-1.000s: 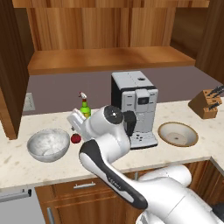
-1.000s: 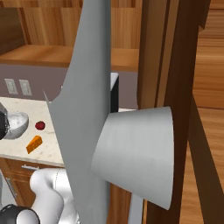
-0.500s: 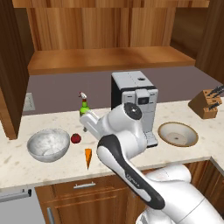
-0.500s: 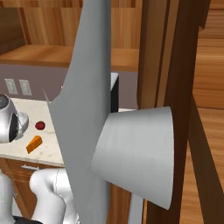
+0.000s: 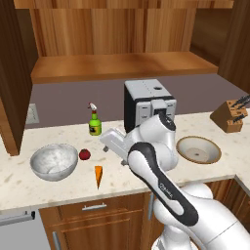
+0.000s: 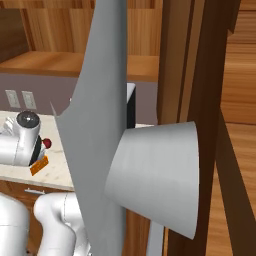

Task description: Pick both bowls and place them on the counter. Then place the cheese in one bowl and place the tomato in the other bowl.

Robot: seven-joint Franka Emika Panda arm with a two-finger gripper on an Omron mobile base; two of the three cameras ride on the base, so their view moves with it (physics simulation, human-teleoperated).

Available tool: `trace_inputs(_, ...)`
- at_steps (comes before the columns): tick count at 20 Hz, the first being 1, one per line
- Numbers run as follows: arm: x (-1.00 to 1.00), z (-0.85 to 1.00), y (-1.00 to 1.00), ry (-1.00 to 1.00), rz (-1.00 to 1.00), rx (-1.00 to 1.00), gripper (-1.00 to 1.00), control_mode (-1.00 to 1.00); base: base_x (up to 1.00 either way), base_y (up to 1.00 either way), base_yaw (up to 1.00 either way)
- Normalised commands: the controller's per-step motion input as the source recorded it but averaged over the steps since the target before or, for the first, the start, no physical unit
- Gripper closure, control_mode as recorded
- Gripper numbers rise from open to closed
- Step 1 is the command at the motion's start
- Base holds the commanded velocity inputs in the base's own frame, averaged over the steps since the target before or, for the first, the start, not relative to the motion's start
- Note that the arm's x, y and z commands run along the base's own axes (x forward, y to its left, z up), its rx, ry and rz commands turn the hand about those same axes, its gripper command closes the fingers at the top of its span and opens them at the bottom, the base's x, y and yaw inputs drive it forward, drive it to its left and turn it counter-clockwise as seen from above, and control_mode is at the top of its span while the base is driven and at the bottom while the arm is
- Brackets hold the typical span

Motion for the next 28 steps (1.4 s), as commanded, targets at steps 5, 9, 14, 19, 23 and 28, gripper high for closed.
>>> trace_inputs(5,0.05,-0.27,-0.21,0.01,0.21,-0.03,-1.0,-1.0,0.0,0.0,0.0)
trace_inputs(9,0.14,-0.33,-0.08,0.06,0.21,-0.02,-1.0,-1.0,0.0,0.0,0.0)
trace_inputs(14,0.24,-0.32,-0.01,0.09,0.21,-0.03,-1.0,-1.0,0.0,0.0,0.0)
trace_inputs(19,0.34,-0.26,0.05,0.1,0.18,-0.07,-1.0,-1.0,0.0,0.0,0.0)
trace_inputs(23,0.27,-0.18,0.15,0.05,0.13,-0.12,-1.0,-1.0,0.0,0.0,0.0)
trace_inputs(28,0.21,-0.12,0.2,0.01,0.13,-0.08,-1.0,-1.0,0.0,0.0,0.0)
